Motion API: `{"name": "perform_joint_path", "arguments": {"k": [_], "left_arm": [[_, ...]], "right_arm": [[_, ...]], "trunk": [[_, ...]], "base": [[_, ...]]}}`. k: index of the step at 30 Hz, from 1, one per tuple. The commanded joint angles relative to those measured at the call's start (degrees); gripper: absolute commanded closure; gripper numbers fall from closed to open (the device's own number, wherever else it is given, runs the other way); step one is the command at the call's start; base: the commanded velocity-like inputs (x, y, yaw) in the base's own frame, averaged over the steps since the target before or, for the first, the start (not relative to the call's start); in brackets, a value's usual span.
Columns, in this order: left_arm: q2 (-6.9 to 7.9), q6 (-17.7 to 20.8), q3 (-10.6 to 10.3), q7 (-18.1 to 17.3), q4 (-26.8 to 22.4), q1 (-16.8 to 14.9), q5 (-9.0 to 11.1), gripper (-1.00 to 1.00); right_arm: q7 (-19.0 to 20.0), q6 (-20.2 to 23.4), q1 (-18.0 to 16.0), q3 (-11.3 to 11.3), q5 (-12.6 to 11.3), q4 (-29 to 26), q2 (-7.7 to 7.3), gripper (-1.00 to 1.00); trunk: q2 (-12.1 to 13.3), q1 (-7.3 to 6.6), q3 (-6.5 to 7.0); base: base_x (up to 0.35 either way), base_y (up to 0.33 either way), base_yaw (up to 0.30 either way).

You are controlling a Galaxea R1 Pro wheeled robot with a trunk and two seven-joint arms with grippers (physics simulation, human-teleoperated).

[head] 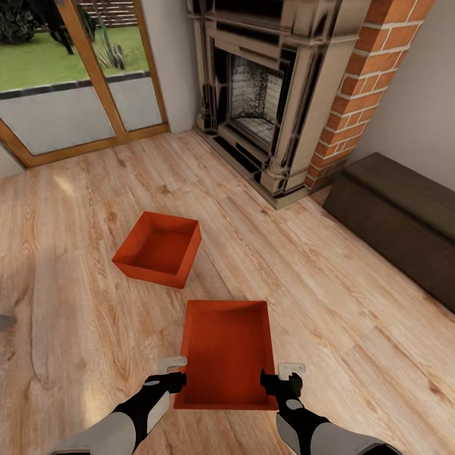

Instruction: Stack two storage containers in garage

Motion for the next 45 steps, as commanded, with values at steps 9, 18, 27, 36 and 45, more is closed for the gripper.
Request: {"name": "perform_joint_path", "arguments": {"k": [9,18,27,36,45], "left_arm": [[-0.04,0.3,0.3,0.1,-0.1,0.0,0.1,-1.00],[-0.04,0.3,0.3,0.1,-0.1,0.0,0.0,-1.00],[-0.02,0.3,0.3,0.1,-0.1,0.0,0.0,-1.00],[0.05,0.3,0.3,0.1,-0.1,0.0,0.0,-1.00],[0.05,0.3,0.3,0.1,-0.1,0.0,0.0,-1.00]], "right_arm": [[-0.2,-0.3,0.0,0.5,-0.4,0.1,0.02,-1.00],[-0.2,-0.4,0.0,0.5,-0.4,0.0,0.02,-1.00],[-0.2,-0.5,0.0,0.5,-0.3,0.0,0.02,-1.00],[-0.1,-1.4,0.0,0.5,-0.3,0.1,-0.15,-1.00],[-0.1,-1.7,0.0,0.5,-0.2,0.1,-0.16,-1.00]], "trunk": [[-3.6,1.98,-1.65],[-7.2,3.95,-3.27],[-10.9,5.93,-4.88],[-14.5,7.91,-6.50],[-18.1,9.89,-8.11]], "base": [[0.000,0.000,0.000],[0.000,0.000,0.000],[0.000,0.000,0.000],[0.000,0.000,0.000],[0.000,0.000,0.000]]}}
